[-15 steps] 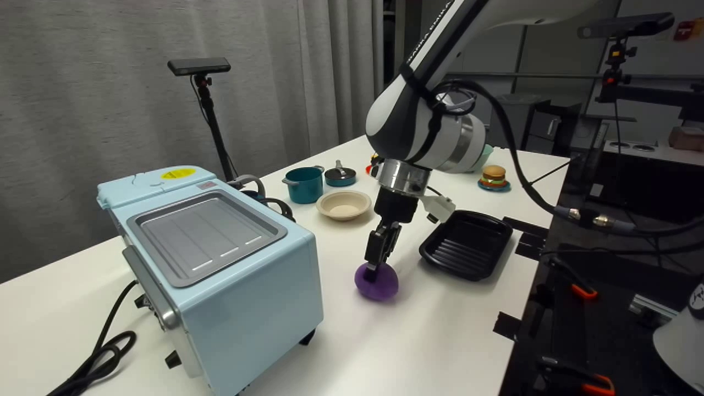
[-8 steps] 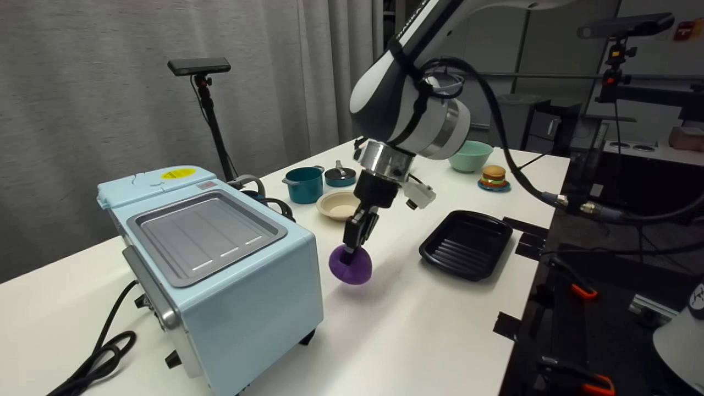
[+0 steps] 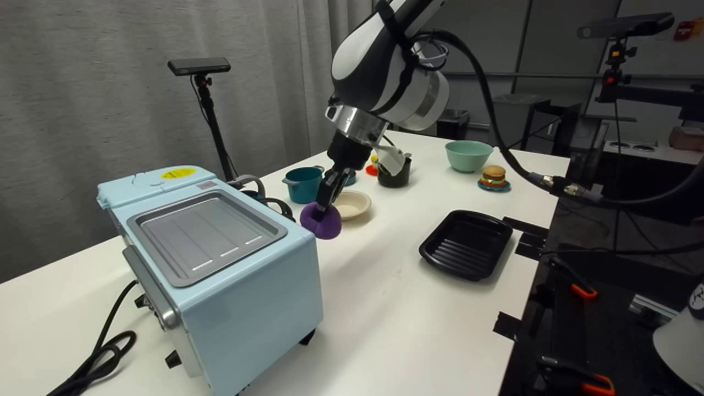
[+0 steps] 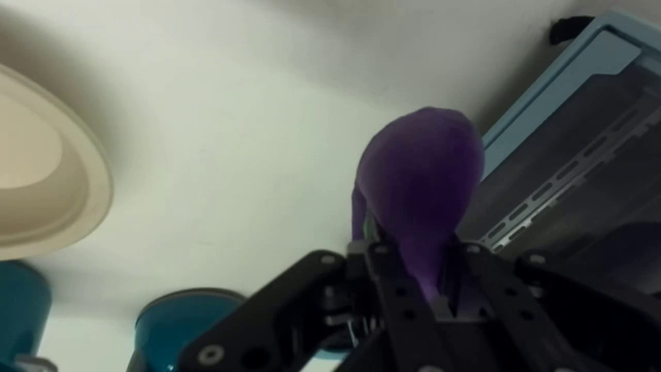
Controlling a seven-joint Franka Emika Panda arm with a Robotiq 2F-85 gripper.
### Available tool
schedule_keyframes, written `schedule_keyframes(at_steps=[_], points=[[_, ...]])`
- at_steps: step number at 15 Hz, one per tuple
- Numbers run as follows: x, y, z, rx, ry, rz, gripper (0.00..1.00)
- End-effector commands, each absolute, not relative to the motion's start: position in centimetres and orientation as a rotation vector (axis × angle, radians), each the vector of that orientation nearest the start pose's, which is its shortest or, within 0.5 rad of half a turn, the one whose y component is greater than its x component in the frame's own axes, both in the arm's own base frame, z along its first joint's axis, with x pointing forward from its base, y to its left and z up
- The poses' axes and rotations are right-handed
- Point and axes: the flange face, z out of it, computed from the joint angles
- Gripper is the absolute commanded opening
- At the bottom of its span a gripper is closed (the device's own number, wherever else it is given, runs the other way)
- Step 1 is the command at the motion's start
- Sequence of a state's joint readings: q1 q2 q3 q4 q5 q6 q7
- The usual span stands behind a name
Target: Put the purple plush toy on the white plate
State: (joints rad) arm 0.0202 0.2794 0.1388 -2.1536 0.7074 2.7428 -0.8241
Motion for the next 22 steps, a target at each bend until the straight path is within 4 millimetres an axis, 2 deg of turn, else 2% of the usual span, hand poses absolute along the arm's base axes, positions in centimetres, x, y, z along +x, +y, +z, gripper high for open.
schedule_keyframes(at_steps=[1, 7, 10, 13, 15, 22], points=[[61.0, 3.6, 31.6, -2.829, -0.578, -0.707, 0.05], [63.0, -2.6, 33.5, -2.978, -0.672, -0.871, 0.05], [63.1, -5.9, 33.0, -3.044, -0.673, -0.909, 0.05], [63.0, -8.3, 31.1, -3.087, -0.654, -0.939, 0.05], [62.9, -9.1, 29.4, -3.102, -0.624, -0.945, 0.05], [62.7, -10.4, 23.2, -3.128, -0.551, -0.876, 0.05]])
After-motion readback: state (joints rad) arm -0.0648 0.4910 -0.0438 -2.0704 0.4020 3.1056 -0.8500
